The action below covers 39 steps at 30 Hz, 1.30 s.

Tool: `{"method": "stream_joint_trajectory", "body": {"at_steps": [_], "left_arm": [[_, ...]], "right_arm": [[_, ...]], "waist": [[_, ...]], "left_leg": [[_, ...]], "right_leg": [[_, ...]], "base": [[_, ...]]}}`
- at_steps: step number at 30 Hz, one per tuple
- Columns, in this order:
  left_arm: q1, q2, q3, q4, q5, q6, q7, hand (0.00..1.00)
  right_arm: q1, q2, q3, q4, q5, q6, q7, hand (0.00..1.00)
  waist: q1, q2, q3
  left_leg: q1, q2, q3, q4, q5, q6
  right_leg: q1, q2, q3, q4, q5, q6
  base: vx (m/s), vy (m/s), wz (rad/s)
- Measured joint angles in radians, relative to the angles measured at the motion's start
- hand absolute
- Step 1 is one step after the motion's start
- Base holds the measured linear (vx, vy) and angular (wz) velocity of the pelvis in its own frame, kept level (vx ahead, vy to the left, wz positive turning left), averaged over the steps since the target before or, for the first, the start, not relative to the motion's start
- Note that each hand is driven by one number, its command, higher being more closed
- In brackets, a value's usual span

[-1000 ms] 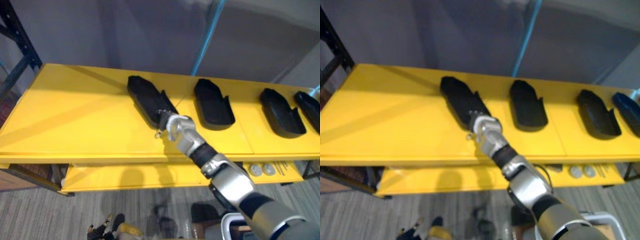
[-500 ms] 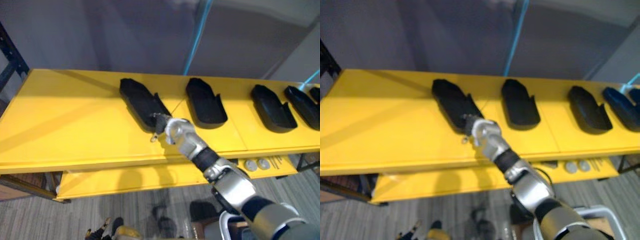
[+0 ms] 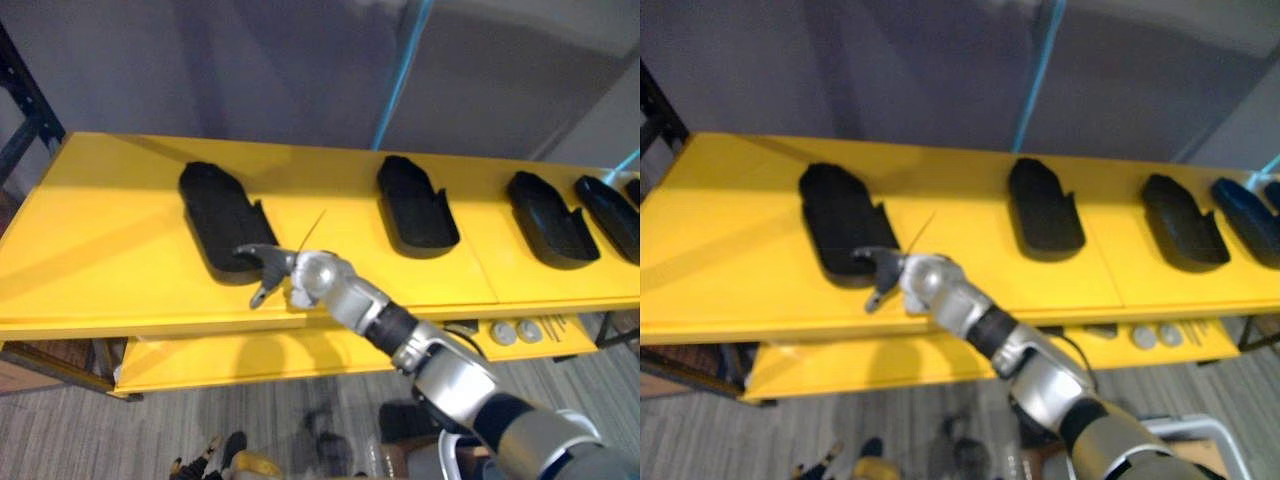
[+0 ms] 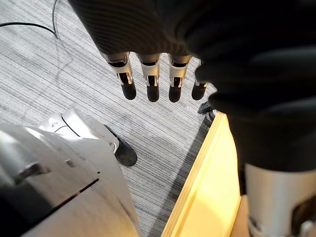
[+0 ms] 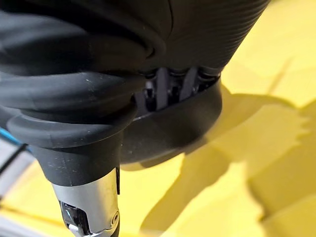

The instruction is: Walk over and take plastic housings, then place them on the shelf

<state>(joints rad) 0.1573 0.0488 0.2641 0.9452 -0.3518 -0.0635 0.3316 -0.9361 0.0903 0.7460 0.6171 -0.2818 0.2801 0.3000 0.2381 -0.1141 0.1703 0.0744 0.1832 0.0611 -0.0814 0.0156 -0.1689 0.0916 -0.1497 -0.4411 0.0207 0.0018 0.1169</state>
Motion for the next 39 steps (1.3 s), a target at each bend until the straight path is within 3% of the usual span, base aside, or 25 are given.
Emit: {"method": "stream_joint_trajectory", "body": {"at_steps": [2, 7, 10, 13, 17, 27, 31, 34, 39], "left_arm": [[-0.001, -0.002, 0.000, 0.001, 0.001, 0.000, 0.000, 0.00], [-0.007, -0.007, 0.000, 0.000, 0.001, -0.002, 0.001, 0.00], [0.000, -0.007, 0.002, 0.001, 0.001, -0.002, 0.001, 0.00], [0.003, -0.006, 0.002, 0.001, 0.000, -0.002, 0.002, 0.00], [0.003, -0.006, 0.003, 0.001, -0.001, -0.002, 0.003, 0.00], [-0.012, -0.011, 0.007, -0.003, -0.002, 0.001, 0.002, 0.00], [-0.014, -0.011, 0.005, -0.005, -0.003, 0.006, 0.002, 0.00], [-0.015, -0.009, -0.001, -0.007, -0.005, 0.013, 0.003, 0.00], [-0.010, -0.006, -0.005, -0.018, -0.004, 0.025, 0.003, 0.00]], "right_arm": [[-0.001, 0.025, 0.006, 0.005, -0.008, 0.000, -0.043, 0.00], [0.031, 0.033, 0.028, 0.024, -0.082, 0.005, -0.259, 0.00], [0.069, 0.028, 0.001, 0.007, -0.099, 0.049, -0.335, 0.00], [0.092, 0.024, -0.046, -0.019, -0.098, 0.099, -0.358, 0.00], [0.096, 0.019, -0.092, -0.014, -0.112, 0.140, -0.359, 0.00], [0.095, -0.032, -0.208, 0.043, -0.283, 0.168, -0.249, 0.00], [0.069, -0.061, -0.223, 0.075, -0.285, 0.176, -0.229, 0.00], [0.053, -0.078, -0.259, 0.078, -0.300, 0.210, -0.184, 0.00], [0.044, -0.112, -0.285, 0.115, -0.299, 0.207, -0.179, 0.00]], "waist": [[0.012, 0.003, 0.001], [0.026, 0.007, 0.003], [0.027, 0.007, 0.003], [0.023, 0.007, 0.003], [0.022, 0.007, 0.003], [0.017, 0.008, 0.005], [0.013, 0.008, 0.005], [0.009, 0.008, 0.005], [0.001, 0.009, 0.008]], "left_leg": [[-0.010, 0.001, -0.003, 0.015, -0.003, 0.002], [-0.026, 0.001, -0.025, 0.023, -0.005, 0.003], [-0.025, 0.001, -0.026, 0.023, -0.005, 0.002], [-0.023, 0.002, -0.024, 0.022, -0.004, 0.001], [-0.020, 0.002, -0.022, 0.022, -0.004, 0.001], [0.021, -0.005, 0.009, -0.005, 0.002, 0.000], [0.020, -0.006, 0.010, -0.006, 0.002, 0.000], [0.019, -0.012, 0.018, -0.006, 0.002, 0.000], [0.031, -0.022, 0.031, -0.007, 0.002, 0.000]], "right_leg": [[-0.005, 0.000, -0.001, 0.006, 0.000, 0.000], [-0.004, 0.000, -0.015, 0.011, -0.003, -0.003], [-0.003, 0.000, -0.015, 0.013, -0.006, -0.008], [-0.003, 0.000, -0.013, 0.014, -0.005, -0.008], [-0.003, 0.000, -0.010, 0.016, -0.003, -0.004], [0.015, -0.005, 0.007, 0.001, -0.004, -0.009], [0.017, -0.005, 0.007, -0.006, 0.000, -0.007], [0.022, -0.007, 0.009, -0.029, 0.014, 0.000], [0.045, -0.011, 0.007, -0.052, 0.023, 0.002]], "base": [[0.01, -0.007, 0.02], [-0.01, -0.001, 0.12], [0.00, 0.000, 0.00], [0.00, 0.000, 0.00], [0.00, 0.000, 0.00], [0.00, 0.005, -0.05], [0.00, 0.000, 0.00], [0.01, -0.001, -0.01], [0.01, 0.003, 0.00]]}}
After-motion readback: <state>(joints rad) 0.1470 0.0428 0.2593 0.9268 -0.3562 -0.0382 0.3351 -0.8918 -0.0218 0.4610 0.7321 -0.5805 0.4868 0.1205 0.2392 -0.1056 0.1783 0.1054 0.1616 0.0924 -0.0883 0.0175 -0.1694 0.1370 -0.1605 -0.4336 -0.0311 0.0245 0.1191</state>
